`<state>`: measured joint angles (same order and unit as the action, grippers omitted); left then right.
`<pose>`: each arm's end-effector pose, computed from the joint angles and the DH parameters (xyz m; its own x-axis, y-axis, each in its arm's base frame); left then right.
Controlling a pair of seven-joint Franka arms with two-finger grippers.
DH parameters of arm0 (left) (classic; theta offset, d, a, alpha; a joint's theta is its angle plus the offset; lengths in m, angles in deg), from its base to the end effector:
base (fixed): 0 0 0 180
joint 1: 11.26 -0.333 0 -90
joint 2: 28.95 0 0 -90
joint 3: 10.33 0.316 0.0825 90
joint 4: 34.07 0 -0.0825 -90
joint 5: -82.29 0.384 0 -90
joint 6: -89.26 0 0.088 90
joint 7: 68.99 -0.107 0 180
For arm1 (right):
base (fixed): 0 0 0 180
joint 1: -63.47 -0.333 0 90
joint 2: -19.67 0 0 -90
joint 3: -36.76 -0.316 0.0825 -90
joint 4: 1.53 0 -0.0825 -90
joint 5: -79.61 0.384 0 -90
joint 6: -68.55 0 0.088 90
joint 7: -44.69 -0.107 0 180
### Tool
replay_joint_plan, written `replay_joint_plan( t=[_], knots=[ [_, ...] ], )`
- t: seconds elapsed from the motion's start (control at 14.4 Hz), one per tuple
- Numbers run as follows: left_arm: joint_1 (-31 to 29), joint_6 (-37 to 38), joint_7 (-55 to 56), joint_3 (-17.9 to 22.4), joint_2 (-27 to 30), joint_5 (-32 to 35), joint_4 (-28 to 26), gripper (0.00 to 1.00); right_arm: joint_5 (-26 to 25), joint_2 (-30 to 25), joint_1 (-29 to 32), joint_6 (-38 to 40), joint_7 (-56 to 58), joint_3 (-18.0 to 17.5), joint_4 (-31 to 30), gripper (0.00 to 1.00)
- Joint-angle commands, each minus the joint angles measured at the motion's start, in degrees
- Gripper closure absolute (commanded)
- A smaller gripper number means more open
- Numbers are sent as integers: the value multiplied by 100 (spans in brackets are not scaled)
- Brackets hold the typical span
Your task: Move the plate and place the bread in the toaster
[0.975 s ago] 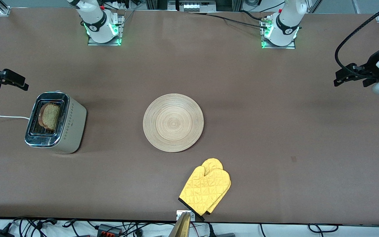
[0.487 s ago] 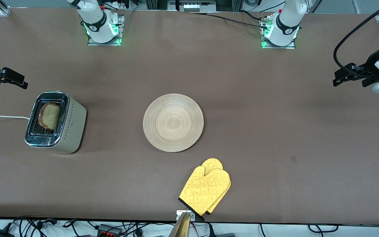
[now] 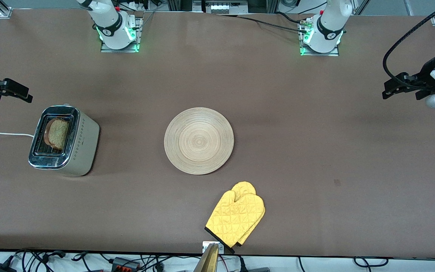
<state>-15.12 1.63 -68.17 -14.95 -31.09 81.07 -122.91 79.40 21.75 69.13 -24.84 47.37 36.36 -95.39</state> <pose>0.5611 -0.0089 0.6098 0.9983 0.0001 -0.0586 0.0014 -0.9997 0.0235 0.5651 -0.0525 0.5773 0.9980 -0.0447 -0.0446 -0.0447 -0.9990 0.0013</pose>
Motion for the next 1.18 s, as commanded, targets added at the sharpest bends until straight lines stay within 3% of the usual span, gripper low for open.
replay_joint_plan(
  t=[0.0,0.7,0.91,1.11],
  knots=[
    [-18,71,-11,-12,-50,-71,139,0,-59,55,-74,41,-57,84,105,0],
    [-36,97,-20,6,-42,-62,139,0,-59,126,-91,84,-48,92,149,0],
    [-27,89,-29,15,-50,-45,139,0,-59,126,-451,164,-66,478,158,0],
    [-27,45,-11,15,-147,-36,148,0,-59,117,-443,164,-66,471,158,0]
  ],
)
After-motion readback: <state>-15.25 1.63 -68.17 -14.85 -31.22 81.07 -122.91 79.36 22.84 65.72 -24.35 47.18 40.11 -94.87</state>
